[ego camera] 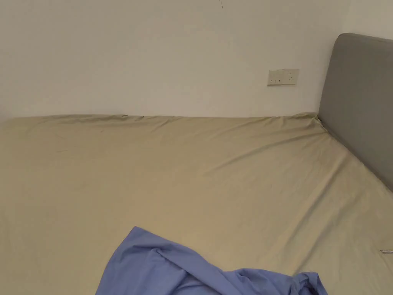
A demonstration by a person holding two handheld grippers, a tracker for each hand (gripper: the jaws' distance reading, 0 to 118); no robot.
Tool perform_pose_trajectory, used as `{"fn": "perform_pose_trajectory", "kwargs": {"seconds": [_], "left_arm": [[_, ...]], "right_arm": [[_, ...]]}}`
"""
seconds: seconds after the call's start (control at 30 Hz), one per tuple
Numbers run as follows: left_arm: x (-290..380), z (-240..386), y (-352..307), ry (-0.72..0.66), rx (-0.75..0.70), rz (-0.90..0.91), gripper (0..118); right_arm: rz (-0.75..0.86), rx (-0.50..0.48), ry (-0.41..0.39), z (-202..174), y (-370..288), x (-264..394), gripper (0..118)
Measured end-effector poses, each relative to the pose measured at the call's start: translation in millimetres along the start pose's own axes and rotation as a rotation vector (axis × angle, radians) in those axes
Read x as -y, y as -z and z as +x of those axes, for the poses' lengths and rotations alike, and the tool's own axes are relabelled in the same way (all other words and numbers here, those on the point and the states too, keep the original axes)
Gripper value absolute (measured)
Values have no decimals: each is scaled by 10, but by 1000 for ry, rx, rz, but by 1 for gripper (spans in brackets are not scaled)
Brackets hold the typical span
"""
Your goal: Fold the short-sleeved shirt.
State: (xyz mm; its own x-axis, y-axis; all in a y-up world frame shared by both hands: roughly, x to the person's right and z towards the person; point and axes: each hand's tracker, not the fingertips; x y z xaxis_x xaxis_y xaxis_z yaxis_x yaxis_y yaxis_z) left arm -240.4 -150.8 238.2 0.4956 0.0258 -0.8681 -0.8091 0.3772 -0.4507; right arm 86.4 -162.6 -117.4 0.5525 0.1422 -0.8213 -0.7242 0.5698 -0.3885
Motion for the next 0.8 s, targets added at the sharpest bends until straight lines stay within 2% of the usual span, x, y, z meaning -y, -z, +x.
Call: {"fn": "perform_pose_trajectory", "kwargs": {"seconds": [0.03,0.13,0.17,0.2,0.23,0.27,0.3,0.33,0.43,0.5,0.53,0.57,0.6,0.63,0.67,0.7,0.73,0.8], "left_arm": [[-19,50,-33,-16,-1,-18,1],[-58,115,60,0,-17,-26,1],[-39,79,83,9,-23,-18,5],[-40,93,51,26,-31,13,23],[-42,112,-14,44,-49,54,51],[-55,129,-108,64,-68,120,81],[-53,154,-292,74,-71,186,111],[-58,156,-434,65,-60,276,118],[-123,154,-839,21,-2,530,109],[-205,213,-1080,1,28,656,107],[-250,254,-1190,-2,50,704,100],[-319,308,-1286,4,73,745,80],[-361,347,-1343,4,78,771,45],[-404,393,-1379,8,80,792,19],[-449,418,-1385,12,88,804,5],[-490,427,-1369,26,107,811,2],[-540,449,-1351,53,136,801,0],[-638,511,-1291,46,161,782,0]], "right_arm": [[-18,-5,32,8,45,21,9],[-51,0,30,7,127,13,9],[-56,0,34,0,137,2,10],[-46,0,39,6,92,11,17],[-31,9,37,5,33,-12,33],[16,32,38,15,-62,-43,58],[65,46,57,32,-167,-77,90],[131,41,82,65,-288,-103,105],[386,35,138,104,-727,-330,108],[506,73,169,117,-887,-461,108],[555,67,170,111,-969,-549,108],[596,57,173,103,-1033,-618,105],[628,40,175,55,-1130,-702,91],[654,20,173,40,-1168,-753,72],[664,8,186,16,-1172,-793,45],[656,19,192,-6,-1165,-827,14],[656,8,196,-44,-1159,-872,5],[644,-35,189,-69,-1094,-908,2]]}}
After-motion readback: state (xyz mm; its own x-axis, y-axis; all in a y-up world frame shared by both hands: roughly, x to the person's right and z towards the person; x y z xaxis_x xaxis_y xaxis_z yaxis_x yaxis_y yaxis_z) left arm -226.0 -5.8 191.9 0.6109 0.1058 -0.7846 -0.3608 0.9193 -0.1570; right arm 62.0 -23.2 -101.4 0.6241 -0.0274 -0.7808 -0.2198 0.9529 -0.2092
